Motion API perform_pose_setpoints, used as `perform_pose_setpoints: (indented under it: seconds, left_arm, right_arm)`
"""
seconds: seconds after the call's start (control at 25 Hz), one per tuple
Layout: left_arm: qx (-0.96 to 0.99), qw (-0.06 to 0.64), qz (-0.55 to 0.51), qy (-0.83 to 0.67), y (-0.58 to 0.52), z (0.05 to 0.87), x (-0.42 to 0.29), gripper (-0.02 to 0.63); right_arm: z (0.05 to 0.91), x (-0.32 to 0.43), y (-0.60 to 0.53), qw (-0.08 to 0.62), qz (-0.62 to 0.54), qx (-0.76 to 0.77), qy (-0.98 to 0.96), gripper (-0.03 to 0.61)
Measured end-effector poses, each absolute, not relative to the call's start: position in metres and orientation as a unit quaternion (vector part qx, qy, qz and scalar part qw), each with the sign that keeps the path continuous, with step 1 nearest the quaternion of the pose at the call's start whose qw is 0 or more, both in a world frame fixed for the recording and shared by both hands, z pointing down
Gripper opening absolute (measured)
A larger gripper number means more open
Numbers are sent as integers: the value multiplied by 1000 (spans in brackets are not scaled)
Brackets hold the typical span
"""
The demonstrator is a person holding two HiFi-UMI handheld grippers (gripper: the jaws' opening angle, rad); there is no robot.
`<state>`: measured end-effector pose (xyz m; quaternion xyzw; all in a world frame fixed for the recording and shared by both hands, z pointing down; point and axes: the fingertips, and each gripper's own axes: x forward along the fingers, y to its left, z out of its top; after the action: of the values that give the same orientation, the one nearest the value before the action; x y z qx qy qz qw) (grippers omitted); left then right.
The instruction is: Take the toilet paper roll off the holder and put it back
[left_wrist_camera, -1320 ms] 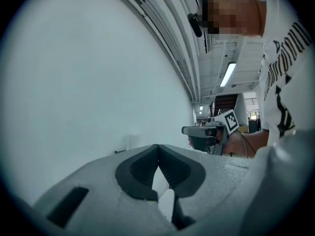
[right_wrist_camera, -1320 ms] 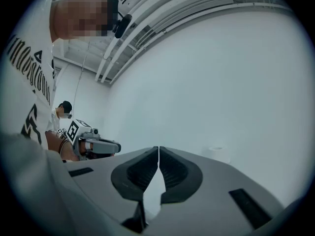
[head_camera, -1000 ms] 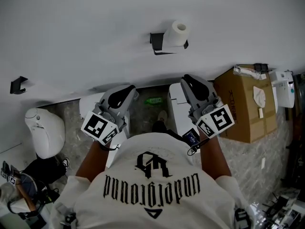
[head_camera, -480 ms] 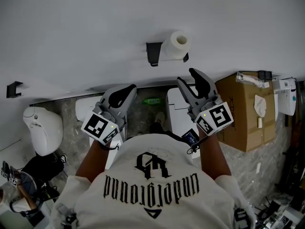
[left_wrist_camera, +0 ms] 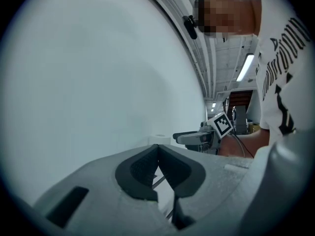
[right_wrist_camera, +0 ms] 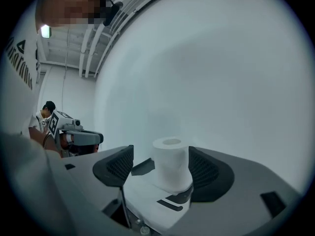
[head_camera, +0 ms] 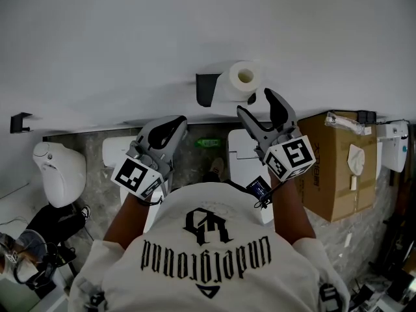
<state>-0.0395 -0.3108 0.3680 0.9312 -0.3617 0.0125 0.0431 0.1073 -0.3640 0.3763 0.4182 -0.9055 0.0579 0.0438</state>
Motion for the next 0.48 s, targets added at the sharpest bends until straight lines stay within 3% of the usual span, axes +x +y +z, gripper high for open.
perform_pose_setpoints:
  seconds: [0.48]
  left_arm:
    - [922,62,29,-381,-346,386,-25,14]
  right_arm:
    - [414,102,-411,95,88,383,-915,322]
